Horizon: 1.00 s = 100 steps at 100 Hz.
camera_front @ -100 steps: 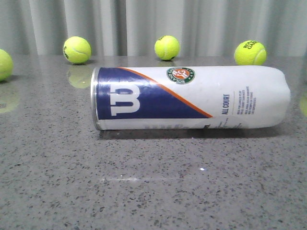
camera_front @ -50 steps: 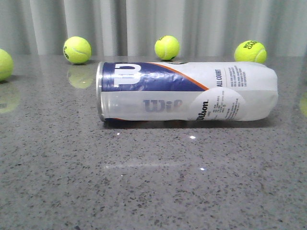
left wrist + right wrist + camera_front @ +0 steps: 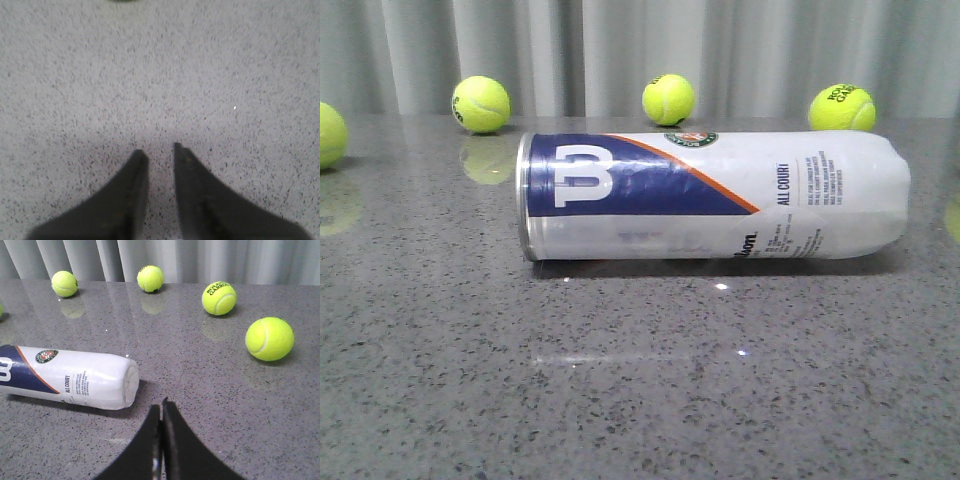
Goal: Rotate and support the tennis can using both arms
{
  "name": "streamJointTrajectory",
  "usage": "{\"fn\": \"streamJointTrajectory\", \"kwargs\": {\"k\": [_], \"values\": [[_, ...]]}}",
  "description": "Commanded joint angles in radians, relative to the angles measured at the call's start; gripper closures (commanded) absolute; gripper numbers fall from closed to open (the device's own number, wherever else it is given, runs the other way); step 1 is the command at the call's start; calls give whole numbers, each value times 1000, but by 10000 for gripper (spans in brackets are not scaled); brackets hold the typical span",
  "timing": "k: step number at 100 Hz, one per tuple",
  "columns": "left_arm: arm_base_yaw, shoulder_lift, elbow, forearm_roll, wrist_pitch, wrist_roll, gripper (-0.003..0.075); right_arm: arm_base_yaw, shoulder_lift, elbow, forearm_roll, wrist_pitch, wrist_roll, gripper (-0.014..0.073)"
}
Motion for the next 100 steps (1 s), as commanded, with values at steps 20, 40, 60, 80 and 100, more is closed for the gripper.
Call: {"fn": "streamJointTrajectory", "kwargs": {"k": [20, 40, 60, 80, 100], "values": [[1, 112, -83, -38, 57, -3, 202, -5, 11, -21, -27, -82, -3, 650], [1, 170, -112, -202, 93, 30, 209, -5, 11, -21, -27, -82, -3, 650], [1, 233, -122, -588, 169, 215, 209, -5, 11, -21, -27, -82, -3, 650], [1, 296, -120, -864, 236, 346, 209, -5, 11, -21, -27, -82, -3, 650], [1, 374, -120, -1038, 319, 442, 209, -5, 11, -21, -27, -82, -3, 650]]}}
